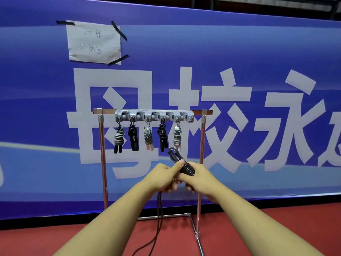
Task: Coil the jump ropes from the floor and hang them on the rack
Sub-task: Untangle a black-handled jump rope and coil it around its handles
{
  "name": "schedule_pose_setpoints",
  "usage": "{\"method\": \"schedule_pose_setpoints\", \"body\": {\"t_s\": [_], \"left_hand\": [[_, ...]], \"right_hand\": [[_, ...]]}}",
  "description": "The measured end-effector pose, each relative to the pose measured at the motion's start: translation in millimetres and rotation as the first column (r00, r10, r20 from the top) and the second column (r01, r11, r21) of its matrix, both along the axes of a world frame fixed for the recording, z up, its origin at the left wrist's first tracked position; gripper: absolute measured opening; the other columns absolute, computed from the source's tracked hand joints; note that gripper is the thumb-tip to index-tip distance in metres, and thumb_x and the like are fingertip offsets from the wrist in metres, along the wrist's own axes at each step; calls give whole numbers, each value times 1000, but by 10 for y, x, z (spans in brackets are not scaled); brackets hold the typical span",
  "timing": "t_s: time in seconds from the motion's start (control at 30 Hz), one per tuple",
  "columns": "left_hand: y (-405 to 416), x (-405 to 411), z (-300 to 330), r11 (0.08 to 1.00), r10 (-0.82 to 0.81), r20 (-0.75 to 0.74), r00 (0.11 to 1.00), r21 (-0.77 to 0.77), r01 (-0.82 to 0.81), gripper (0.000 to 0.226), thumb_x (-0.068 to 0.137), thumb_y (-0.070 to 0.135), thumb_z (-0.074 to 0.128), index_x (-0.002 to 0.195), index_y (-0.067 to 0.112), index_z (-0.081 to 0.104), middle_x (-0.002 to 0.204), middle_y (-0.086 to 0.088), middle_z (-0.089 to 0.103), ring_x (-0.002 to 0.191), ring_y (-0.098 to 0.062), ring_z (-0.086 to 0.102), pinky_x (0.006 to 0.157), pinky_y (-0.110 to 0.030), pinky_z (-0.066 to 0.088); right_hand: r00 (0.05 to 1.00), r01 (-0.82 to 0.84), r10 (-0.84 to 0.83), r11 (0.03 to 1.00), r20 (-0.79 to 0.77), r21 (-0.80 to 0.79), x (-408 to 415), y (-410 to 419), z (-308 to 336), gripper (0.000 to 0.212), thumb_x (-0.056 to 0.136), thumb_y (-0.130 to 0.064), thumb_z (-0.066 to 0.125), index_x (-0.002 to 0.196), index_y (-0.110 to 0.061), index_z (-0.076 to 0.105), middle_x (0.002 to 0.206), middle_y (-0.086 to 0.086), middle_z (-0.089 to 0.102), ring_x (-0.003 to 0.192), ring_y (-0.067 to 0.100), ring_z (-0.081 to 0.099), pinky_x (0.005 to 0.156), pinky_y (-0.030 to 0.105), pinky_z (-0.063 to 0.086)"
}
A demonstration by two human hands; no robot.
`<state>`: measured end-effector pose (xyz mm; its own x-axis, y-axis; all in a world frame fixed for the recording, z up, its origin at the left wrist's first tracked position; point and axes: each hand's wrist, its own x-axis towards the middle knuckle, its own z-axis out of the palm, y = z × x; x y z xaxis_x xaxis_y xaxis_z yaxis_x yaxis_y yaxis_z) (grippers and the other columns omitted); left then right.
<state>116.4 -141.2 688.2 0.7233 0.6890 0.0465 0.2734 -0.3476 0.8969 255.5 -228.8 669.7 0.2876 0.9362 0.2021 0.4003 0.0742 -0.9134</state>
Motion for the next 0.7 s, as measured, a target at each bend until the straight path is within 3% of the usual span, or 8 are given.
{"method": "schedule_pose_setpoints", "body": {"t_s": [0.1,0.2,0.27,0.37,0.53,0.7], "left_hand": [[-10,-6,21,999,34,-32,999,7,-34,73,95,70,47,61,8,67,53,-4,63,43,-14,52,47,-18,43],[-14,-22,24,998,65,-72,995,10,-64,76,93,73,47,59,8,67,50,-3,61,41,-12,51,45,-16,41],[5,-31,35,995,94,-93,991,24,-92,79,92,75,46,61,7,68,47,0,56,39,-11,46,42,-16,38],[37,-24,37,993,121,-115,986,27,-119,82,91,78,43,64,6,72,43,5,49,40,-12,39,42,-17,34],[69,29,36,992,126,-45,991,-23,-127,73,98,64,49,90,-3,76,49,6,60,43,-10,44,43,-17,36],[27,70,73,983,160,108,981,-105,-149,47,103,36,57,105,-10,67,83,-21,75,49,-16,56,44,-18,42]], "right_hand": [[998,63,-63,998,13,7,-1,21,-23,14,91,-25,71,90,-16,60,69,0,66,57,19,49,51,27,41],[997,54,-53,998,-48,13,1,28,-61,14,95,-28,67,95,-16,60,70,0,61,59,17,50,55,27,41],[989,22,-22,1000,-144,0,1,46,-78,13,103,-26,53,101,-15,59,75,3,60,57,15,48,55,27,38],[971,15,-17,1000,-239,-11,-6,71,-63,32,108,-31,32,109,-17,60,75,4,61,56,16,46,53,26,35],[995,84,-85,996,-58,-10,8,68,-46,28,111,-30,33,123,-28,57,94,3,67,69,14,53,64,23,44],[985,155,-158,987,71,52,115,80,-86,25,106,-32,51,130,-38,56,114,-4,68,92,8,60,92,33,51]]}}
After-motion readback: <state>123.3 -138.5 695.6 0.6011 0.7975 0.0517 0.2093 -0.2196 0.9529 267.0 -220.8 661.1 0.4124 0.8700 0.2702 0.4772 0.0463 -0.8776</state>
